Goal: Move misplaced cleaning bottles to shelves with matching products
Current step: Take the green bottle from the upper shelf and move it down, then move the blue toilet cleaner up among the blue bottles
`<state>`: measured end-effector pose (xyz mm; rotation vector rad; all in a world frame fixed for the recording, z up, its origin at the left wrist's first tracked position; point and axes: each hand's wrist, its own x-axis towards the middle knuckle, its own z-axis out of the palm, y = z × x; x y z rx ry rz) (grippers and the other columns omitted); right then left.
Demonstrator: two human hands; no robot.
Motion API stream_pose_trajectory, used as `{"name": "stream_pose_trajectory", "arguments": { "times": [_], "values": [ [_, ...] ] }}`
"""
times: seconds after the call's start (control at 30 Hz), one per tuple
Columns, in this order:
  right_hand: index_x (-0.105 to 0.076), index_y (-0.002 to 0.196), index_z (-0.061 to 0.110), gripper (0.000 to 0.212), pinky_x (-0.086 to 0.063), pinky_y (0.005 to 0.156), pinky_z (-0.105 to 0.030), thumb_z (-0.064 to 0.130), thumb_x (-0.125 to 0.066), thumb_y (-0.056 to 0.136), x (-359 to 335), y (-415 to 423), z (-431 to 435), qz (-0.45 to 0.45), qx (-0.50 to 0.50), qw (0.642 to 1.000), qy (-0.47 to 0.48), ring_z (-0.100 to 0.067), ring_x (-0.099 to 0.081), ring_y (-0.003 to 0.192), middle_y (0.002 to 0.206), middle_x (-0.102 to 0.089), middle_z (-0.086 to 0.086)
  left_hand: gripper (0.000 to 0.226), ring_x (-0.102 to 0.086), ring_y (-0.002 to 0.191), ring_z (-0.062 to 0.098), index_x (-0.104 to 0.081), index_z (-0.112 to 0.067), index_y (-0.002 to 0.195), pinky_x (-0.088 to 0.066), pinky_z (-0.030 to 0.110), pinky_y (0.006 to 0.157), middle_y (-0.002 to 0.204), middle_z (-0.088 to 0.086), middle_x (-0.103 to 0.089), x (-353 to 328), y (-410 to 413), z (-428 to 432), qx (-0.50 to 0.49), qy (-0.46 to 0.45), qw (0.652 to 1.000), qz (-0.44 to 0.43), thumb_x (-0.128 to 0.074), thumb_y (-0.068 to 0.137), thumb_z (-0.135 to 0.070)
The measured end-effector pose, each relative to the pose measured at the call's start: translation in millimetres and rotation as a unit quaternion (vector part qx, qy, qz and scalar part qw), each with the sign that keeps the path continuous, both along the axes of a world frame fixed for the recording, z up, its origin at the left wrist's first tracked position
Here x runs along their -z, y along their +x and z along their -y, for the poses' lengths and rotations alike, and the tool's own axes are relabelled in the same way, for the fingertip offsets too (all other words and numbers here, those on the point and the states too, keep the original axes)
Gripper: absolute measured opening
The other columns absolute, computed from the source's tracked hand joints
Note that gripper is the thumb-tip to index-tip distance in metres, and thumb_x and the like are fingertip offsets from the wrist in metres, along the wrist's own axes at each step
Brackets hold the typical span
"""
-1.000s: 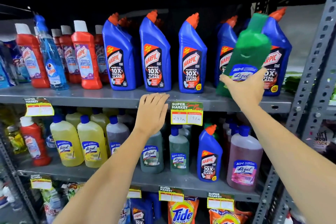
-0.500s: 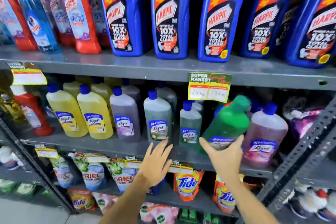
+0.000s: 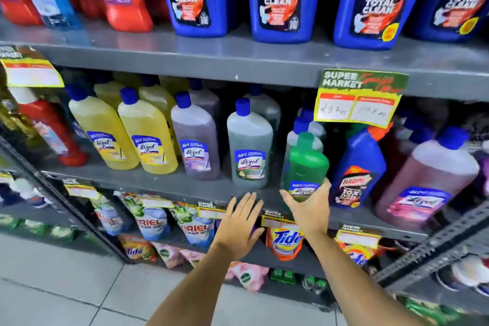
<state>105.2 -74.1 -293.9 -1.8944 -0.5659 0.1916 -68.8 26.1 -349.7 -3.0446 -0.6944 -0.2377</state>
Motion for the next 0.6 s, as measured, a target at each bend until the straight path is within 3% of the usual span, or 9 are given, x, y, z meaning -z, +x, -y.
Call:
{"name": "stream_pose_trajectory", "arguments": {
  "times": [0.13,0.23,0.3,0.37,0.5,0.6],
  "values": [
    [-0.033,0.142,0.018,0.108,-0.043,0.097,-0.029,0.048,-0.091,0.056,10.3,-16.1,26.3,0.021,0.001,1.0,0.017,-0.013,-0.051,0.114,0.126,-0.051,0.0,0.064,-0.026,0.145,0.029,-0.032,-0.01,0.149,-0.02,0.054,0.118,0.157,0.013,-0.032,-1.2,0.6,2.3,0.0,-0.007,1.0,0.015,-0.047,0.098,-0.044],
    [-0.041,0.138,0.012,0.086,-0.038,0.104,-0.032,0.057,-0.076,0.073,15.7,-19.1,56.4,0.102,0.11,0.984,0.099,-0.022,-0.048,0.121,0.129,-0.051,-0.007,0.063,-0.021,0.147,0.028,-0.029,-0.011,0.151,-0.017,0.053,0.119,0.159,0.012,-0.028,-0.7,-0.1,2.6,0.004,-0.012,1.0,0.022,-0.043,0.099,-0.044],
    [-0.044,0.134,0.004,0.076,-0.032,0.105,-0.037,0.049,-0.072,0.08,9.7,0.8,66.8,0.154,0.19,0.963,0.11,-0.036,-0.046,0.121,0.128,-0.051,-0.018,0.063,-0.014,0.149,0.027,-0.022,-0.012,0.153,-0.012,0.05,0.12,0.161,0.011,-0.02,-0.6,-0.6,2.5,0.0,-0.006,1.0,0.016,-0.037,0.101,-0.046],
    [-0.04,0.137,-0.001,0.086,-0.03,0.107,-0.044,0.045,-0.077,0.075,-2.2,25.4,66.0,0.148,0.226,0.96,0.072,-0.041,-0.044,0.123,0.13,-0.049,-0.024,0.064,-0.009,0.15,0.025,-0.017,-0.014,0.154,-0.006,0.048,0.121,0.163,0.009,-0.014,-1.0,-1.1,2.7,-0.001,-0.006,1.0,0.008,-0.034,0.102,-0.046],
    [-0.019,0.151,0.005,0.123,-0.032,0.113,-0.049,0.045,-0.09,0.058,-19.1,53.8,49.4,0.064,0.162,0.985,0.014,-0.037,-0.037,0.135,0.143,-0.04,-0.022,0.062,-0.009,0.15,0.025,-0.016,-0.015,0.154,-0.002,0.046,0.121,0.163,0.009,-0.014,-2.3,-2.1,-0.8,0.005,-0.019,1.0,0.009,-0.036,0.102,-0.042],
    [-0.015,0.153,0.012,0.129,-0.035,0.112,-0.045,0.043,-0.092,0.054,-19.8,66.4,36.7,0.034,0.171,0.984,0.025,-0.033,-0.038,0.137,0.149,-0.037,-0.017,0.063,-0.005,0.15,0.024,-0.01,-0.016,0.155,-0.001,0.045,0.121,0.163,0.008,-0.008,-5.5,-3.1,-3.0,0.012,-0.015,1.0,-0.006,-0.031,0.103,-0.044]
  ]
}}
